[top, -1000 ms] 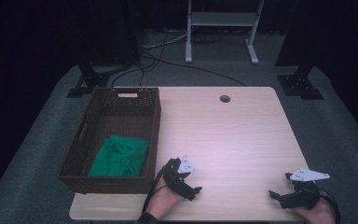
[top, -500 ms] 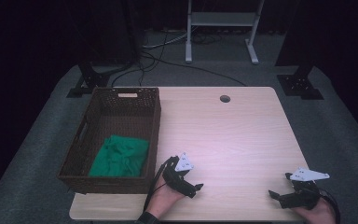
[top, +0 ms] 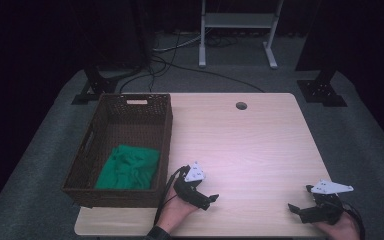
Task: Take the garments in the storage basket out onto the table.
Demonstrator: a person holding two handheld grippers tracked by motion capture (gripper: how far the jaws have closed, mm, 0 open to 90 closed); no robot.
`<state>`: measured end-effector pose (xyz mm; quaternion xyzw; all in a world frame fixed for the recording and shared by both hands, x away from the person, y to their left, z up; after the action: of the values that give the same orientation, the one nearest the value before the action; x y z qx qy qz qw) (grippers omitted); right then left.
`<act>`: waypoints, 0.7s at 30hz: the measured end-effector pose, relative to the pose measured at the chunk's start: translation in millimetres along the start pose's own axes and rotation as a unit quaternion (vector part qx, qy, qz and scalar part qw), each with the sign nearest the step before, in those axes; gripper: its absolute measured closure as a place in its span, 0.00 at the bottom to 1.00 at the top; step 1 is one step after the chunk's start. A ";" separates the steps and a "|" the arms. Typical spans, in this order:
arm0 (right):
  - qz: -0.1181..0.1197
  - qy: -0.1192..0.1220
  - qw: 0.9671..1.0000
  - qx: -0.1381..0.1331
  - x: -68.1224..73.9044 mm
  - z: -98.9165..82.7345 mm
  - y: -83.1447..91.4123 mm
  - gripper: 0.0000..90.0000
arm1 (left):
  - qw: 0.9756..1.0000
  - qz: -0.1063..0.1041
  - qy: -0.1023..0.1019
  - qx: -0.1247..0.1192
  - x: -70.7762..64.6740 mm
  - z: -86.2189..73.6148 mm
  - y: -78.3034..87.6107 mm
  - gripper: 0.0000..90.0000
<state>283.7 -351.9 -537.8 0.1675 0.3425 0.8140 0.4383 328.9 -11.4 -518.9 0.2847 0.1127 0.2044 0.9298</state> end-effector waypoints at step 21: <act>0.000 0.000 1.000 0.000 0.0 0.0 0.0 0.00 | 0.999 -0.009 0.005 -0.036 2.8 6.7 6.6 0.00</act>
<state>283.7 -351.9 -537.8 0.1675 0.3425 0.8140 0.4383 331.5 -8.4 -509.9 0.2493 0.1130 0.2016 0.9404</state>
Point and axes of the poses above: each handheld gripper's, and its own axes: y roughly backward along the jaws, z roughly out of its top, x roughly to its left, the point moved 7 cm from there along -y, roughly forward along the jaws, and after that the axes turned 3 degrees about -z, right-handed, at the moved point
